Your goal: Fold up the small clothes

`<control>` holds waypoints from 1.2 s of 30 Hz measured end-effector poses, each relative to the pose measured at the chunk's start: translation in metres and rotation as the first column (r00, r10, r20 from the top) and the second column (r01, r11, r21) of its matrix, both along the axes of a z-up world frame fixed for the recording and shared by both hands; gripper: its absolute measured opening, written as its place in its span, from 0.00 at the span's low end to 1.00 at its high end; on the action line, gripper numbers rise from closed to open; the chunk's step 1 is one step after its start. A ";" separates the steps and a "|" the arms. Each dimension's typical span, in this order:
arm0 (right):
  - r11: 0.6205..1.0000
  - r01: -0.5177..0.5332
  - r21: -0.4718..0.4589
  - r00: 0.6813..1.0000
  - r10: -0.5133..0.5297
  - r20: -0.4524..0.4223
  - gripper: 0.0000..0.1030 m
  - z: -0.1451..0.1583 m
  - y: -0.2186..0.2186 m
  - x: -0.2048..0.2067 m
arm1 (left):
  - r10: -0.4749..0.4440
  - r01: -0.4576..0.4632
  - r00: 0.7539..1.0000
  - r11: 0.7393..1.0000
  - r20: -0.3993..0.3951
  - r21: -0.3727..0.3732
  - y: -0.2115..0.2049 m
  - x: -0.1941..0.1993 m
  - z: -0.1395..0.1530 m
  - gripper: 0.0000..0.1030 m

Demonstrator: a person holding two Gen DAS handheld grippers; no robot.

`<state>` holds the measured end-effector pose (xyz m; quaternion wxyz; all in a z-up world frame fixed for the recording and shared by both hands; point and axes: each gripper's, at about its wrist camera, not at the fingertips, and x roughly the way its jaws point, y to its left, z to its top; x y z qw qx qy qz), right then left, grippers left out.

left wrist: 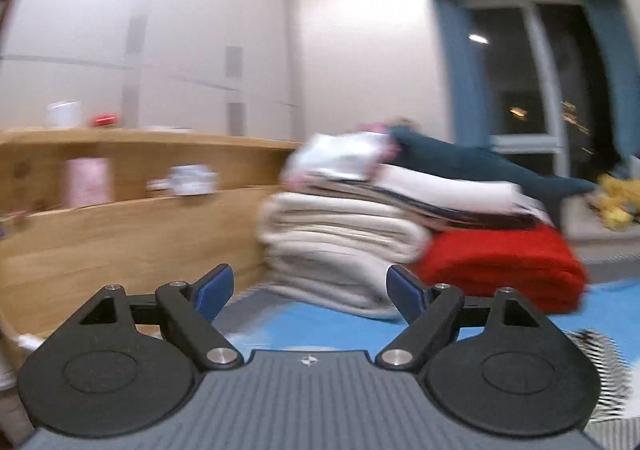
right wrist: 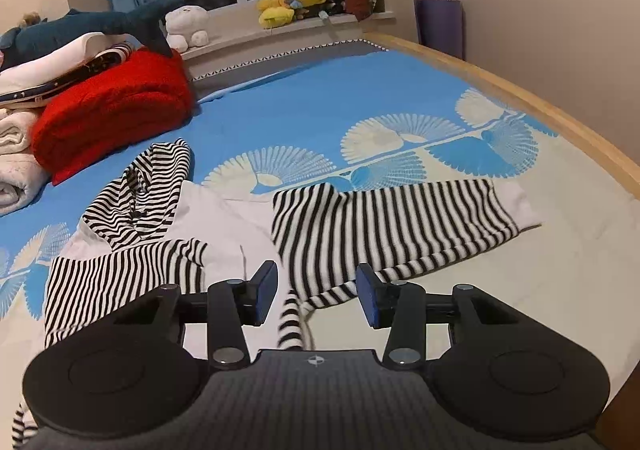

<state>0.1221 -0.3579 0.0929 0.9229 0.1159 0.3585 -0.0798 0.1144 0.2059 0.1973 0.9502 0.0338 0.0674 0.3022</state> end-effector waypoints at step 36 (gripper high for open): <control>0.885 0.419 0.200 0.907 -0.398 -0.140 0.35 -0.108 -0.172 0.050 | -0.593 0.412 0.592 0.805 -0.546 -0.427 -0.160 0.172 -0.182 0.44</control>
